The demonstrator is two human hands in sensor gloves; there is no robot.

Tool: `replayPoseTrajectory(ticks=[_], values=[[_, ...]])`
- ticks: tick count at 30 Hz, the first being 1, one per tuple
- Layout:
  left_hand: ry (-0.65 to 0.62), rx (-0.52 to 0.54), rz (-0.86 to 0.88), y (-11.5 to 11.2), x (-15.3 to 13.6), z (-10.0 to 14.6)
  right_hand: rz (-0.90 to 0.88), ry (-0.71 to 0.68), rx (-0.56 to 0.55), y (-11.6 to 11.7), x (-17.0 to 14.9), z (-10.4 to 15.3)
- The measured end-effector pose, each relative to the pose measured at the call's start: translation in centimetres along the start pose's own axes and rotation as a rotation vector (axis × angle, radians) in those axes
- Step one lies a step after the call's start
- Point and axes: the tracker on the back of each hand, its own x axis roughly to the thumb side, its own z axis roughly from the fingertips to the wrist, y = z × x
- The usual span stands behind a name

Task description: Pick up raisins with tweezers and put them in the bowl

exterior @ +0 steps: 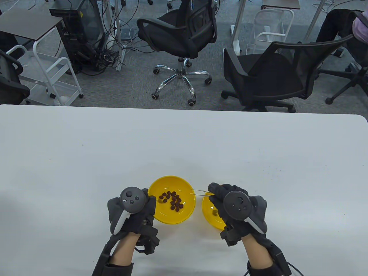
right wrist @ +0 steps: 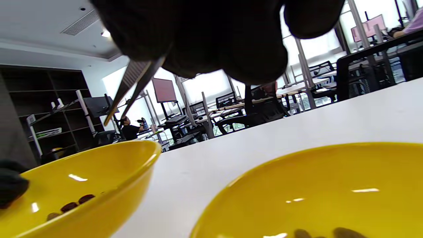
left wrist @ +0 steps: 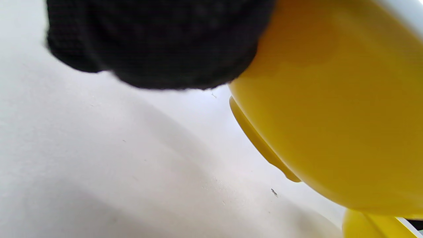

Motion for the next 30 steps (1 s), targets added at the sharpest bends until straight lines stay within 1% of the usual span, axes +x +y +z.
replayPoseTrajectory(ticks=[3, 6, 11, 13, 18, 23, 27, 30], values=[[-0.006, 0.000, -0.001, 0.0, 0.1, 0.1, 0.062, -0.065, 0.019, 0.6, 2.5, -0.5], [-0.013, 0.000, 0.003, -0.1, 0.2, 0.1, 0.143, -0.123, 0.054, 1.9, 5.0, -0.9], [-0.022, -0.005, 0.009, -0.1, 0.3, 0.1, 0.283, -0.157, 0.085, 3.8, 7.5, -1.4], [-0.026, -0.003, 0.011, -0.1, 0.3, 0.2, 0.303, -0.159, 0.097, 4.3, 8.1, -1.6], [-0.034, -0.004, 0.013, -0.2, 0.3, 0.2, 0.323, -0.160, 0.092, 4.8, 8.9, -1.8], [-0.036, -0.002, 0.018, -0.1, 0.3, 0.2, 0.322, -0.158, 0.090, 4.8, 9.1, -1.9], [-0.035, 0.002, 0.019, -0.1, 0.2, 0.2, 0.295, -0.153, 0.060, 3.9, 8.7, -1.7], [-0.030, 0.001, 0.020, -0.1, 0.2, 0.2, 0.247, -0.134, 0.035, 2.8, 7.5, -1.3]])
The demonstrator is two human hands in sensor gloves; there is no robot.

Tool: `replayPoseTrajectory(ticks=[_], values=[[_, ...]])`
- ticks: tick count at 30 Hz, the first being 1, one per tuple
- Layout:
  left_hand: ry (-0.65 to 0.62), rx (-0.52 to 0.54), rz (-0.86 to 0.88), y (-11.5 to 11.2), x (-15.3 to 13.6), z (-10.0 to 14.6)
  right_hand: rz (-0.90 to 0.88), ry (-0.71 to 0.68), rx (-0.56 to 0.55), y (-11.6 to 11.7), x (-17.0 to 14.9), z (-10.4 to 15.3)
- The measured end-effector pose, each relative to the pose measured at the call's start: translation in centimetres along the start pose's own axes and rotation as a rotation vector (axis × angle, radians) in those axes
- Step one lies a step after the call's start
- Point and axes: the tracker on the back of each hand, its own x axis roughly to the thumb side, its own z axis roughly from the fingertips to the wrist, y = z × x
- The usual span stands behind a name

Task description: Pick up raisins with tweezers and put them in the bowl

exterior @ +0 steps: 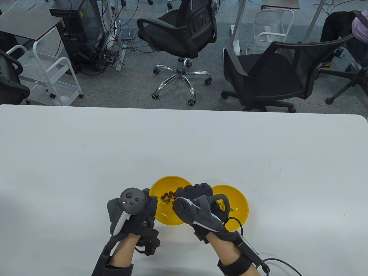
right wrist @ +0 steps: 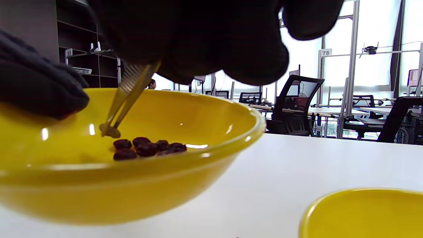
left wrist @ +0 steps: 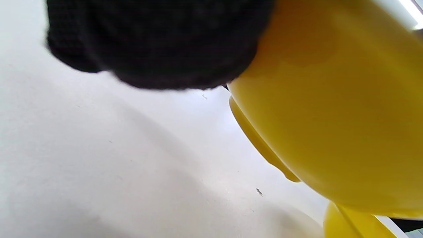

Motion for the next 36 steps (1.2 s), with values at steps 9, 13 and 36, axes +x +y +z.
replayPoseTrajectory(ticks=[9, 13, 36], values=[[0.041, -0.002, -0.010, -0.1, -0.7, -0.3, -0.169, 0.192, -0.092, -1.6, -8.7, 3.6], [0.052, 0.001, -0.011, -0.1, -1.0, -0.5, -0.183, 0.292, -0.113, -1.3, -12.1, 5.0], [0.073, -0.018, -0.037, -0.6, -1.0, -0.6, -0.067, 0.450, 0.005, 2.5, -16.5, 5.8]])
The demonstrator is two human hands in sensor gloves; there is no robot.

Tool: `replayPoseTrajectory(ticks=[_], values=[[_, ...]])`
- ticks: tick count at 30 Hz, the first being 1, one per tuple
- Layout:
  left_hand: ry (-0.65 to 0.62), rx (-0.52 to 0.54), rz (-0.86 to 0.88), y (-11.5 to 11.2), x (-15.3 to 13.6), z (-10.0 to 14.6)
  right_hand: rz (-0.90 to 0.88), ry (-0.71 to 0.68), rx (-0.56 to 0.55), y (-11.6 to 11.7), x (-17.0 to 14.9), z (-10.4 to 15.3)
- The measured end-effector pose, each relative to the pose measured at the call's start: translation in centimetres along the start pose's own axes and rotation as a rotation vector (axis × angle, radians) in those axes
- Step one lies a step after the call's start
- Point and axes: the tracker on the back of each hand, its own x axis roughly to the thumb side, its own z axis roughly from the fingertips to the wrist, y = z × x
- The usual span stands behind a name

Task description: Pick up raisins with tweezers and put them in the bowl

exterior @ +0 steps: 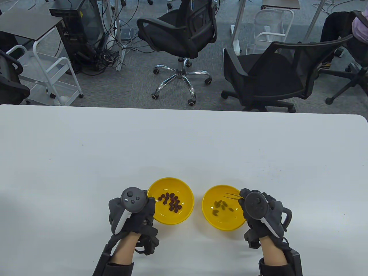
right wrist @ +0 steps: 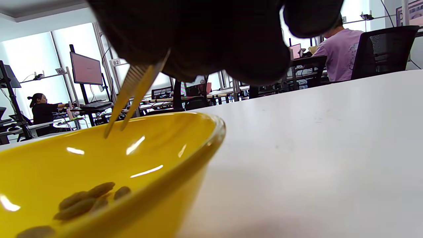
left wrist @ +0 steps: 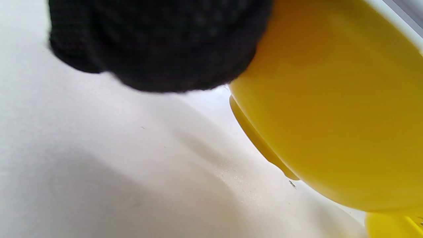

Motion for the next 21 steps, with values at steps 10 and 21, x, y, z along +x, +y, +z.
replayPoseTrajectory(ticks=[10, 21], values=[[0.057, -0.008, -0.019, -0.3, -0.8, -0.7, -0.043, 0.029, -0.043, -0.6, -0.9, 0.1], [0.157, -0.043, -0.093, -0.6, -2.3, -1.6, -0.085, 0.055, -0.069, -1.0, -2.0, 0.0]])
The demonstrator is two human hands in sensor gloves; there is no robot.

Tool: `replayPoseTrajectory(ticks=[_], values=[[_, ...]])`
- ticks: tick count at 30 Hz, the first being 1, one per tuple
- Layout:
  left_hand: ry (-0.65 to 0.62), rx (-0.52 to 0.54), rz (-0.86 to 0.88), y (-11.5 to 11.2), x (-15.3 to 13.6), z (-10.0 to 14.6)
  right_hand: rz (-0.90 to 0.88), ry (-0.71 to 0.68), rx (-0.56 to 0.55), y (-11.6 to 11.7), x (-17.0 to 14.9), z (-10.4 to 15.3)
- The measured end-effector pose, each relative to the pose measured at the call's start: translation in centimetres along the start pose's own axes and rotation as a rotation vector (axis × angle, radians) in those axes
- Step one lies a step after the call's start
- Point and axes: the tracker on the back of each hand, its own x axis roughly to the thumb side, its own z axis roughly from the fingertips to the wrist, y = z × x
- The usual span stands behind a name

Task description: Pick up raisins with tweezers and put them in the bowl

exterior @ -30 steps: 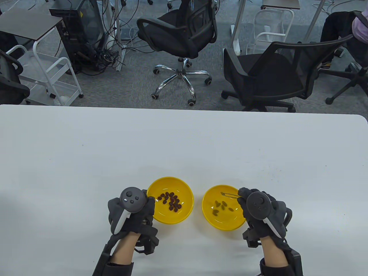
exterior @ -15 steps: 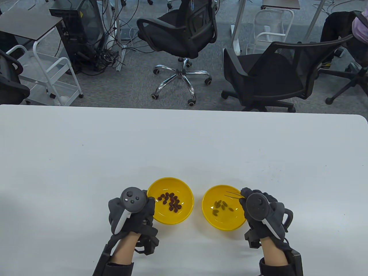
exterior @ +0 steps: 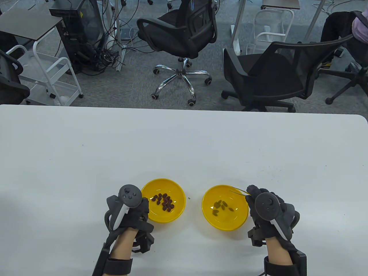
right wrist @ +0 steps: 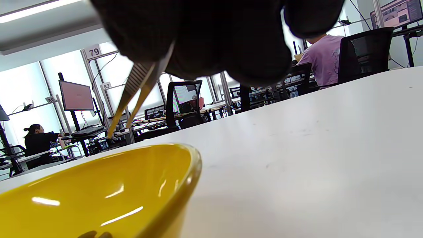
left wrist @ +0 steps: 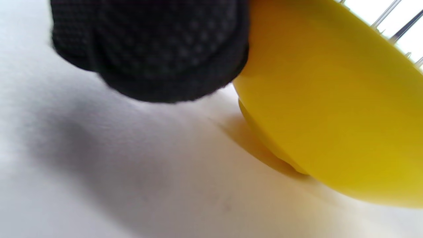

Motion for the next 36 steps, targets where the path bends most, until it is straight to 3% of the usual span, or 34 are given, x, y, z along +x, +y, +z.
replayPoseTrajectory(ticks=[9, 16, 27, 31, 36], values=[[0.030, 0.009, -0.099, 0.3, -0.1, 0.2, -0.013, 0.038, -0.018, -0.2, -0.7, -0.3], [0.000, 0.115, -0.169, 1.1, 0.4, 1.0, 0.005, 0.189, -0.091, -0.2, -3.7, -1.1], [-0.016, 0.129, -0.200, 1.0, 0.7, 1.3, 0.268, 0.423, 0.037, 2.5, -8.2, -2.2], [-0.020, 0.111, -0.188, 0.9, 0.7, 1.3, 0.375, 0.437, 0.096, 3.7, -8.4, -2.2], [-0.017, 0.105, -0.193, 0.9, 0.6, 1.3, 0.374, 0.431, 0.158, 4.2, -8.2, -2.4]])
